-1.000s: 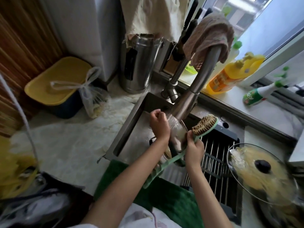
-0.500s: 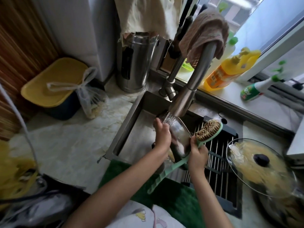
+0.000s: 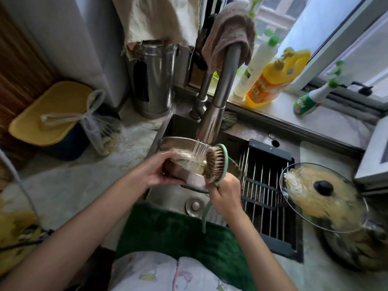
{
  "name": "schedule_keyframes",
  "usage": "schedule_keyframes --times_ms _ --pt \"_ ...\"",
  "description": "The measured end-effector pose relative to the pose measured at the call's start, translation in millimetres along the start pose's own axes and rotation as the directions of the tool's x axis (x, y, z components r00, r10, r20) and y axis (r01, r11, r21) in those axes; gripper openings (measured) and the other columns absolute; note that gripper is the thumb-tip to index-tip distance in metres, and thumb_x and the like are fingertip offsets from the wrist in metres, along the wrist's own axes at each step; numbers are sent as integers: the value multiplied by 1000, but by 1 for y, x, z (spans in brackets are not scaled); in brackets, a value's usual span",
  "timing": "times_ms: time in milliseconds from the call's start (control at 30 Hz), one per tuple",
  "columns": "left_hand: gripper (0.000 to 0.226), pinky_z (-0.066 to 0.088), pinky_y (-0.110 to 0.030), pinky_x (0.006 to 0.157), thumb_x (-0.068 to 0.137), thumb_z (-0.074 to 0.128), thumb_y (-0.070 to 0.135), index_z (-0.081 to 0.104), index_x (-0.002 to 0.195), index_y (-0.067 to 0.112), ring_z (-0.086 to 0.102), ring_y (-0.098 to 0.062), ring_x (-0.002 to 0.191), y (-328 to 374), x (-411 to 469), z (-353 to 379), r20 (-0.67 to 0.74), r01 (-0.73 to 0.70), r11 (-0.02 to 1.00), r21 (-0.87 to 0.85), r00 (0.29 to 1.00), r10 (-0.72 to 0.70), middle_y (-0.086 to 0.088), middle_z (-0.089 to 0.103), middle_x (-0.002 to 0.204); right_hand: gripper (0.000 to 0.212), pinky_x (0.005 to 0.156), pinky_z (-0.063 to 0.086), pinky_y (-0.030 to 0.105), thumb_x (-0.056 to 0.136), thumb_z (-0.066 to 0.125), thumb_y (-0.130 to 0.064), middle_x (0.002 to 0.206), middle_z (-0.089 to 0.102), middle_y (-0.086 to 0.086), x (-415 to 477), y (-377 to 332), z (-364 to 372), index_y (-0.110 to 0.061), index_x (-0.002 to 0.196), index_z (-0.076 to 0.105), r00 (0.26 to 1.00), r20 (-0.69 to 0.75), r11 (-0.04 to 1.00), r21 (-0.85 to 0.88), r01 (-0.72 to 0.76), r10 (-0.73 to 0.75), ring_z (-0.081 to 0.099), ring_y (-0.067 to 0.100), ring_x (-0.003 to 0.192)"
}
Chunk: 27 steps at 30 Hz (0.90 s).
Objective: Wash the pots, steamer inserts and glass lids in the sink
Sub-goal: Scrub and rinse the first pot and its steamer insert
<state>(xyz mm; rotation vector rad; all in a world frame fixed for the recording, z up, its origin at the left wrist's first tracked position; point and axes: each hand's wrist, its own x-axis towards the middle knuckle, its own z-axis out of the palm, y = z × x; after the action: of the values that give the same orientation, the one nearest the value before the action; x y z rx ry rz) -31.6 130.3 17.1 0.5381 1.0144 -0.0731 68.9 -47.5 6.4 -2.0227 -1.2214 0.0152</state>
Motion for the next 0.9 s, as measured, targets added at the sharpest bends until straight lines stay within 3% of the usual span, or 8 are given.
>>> schedule_keyframes --times_ms 100,167,267,400,500,633,733,900 --pt "18 52 -56 44 89 43 4 48 106 5 54 -35 93 3 0 -14 -50 -25 999 27 998 27 -21 50 109 18 76 50 23 90 46 -24 92 68 -9 6 0 -16 -25 86 64 928 203 807 460 -371 311 63 9 89" --pt "9 51 -56 41 87 38 0 45 90 5 54 -33 89 7 -1 -22 -81 -45 998 46 996 49 -18 48 95 21 76 50 20 93 44 -20 88 68 -12 18 12 -33 -16 91 65 920 171 705 598 -382 354 63 5 85" --pt "10 52 -56 44 83 39 -2 44 80 6 52 -34 99 11 1 -30 -91 -50 996 78 994 57 -13 46 84 24 52 42 12 101 40 -17 60 60 -14 40 28 -47 -12 92 61 891 225 745 489 -453 394 54 0 56" --pt "9 54 -54 47 83 42 -1 47 88 4 56 -35 91 8 1 -30 -67 -48 981 186 996 62 -15 51 84 20 69 47 17 91 61 -31 90 61 -13 60 57 -38 -20 108 57 756 468 841 51 -539 457 60 11 87" --pt "21 55 -51 47 84 41 0 50 103 2 61 -34 77 7 0 -27 -85 -36 953 302 994 64 -20 54 85 48 81 48 32 89 58 -48 106 58 -8 69 63 -27 -27 131 45 694 568 890 -185 -416 442 60 15 98" --pt "28 55 -49 48 83 42 1 49 110 2 61 -33 77 7 0 -24 -100 -13 926 378 993 55 -21 54 90 43 62 48 36 98 48 -30 97 65 8 82 67 -1 -29 140 40 831 543 902 -409 135 122 64 30 81" --pt "35 55 -56 52 81 40 0 46 115 -4 63 -35 74 10 -2 -23 -133 23 894 448 990 41 -24 57 89 46 57 39 35 96 50 -27 96 59 9 93 74 10 -32 141 42 808 580 802 -528 277 103 64 31 79" --pt "53 52 -56 46 82 37 -5 33 123 29 59 -46 84 21 -4 -17 -170 -107 908 405 967 190 -25 49 110 32 86 50 34 93 53 -24 117 65 2 88 80 18 -27 122 64 475 793 829 -520 205 380 62 23 105"
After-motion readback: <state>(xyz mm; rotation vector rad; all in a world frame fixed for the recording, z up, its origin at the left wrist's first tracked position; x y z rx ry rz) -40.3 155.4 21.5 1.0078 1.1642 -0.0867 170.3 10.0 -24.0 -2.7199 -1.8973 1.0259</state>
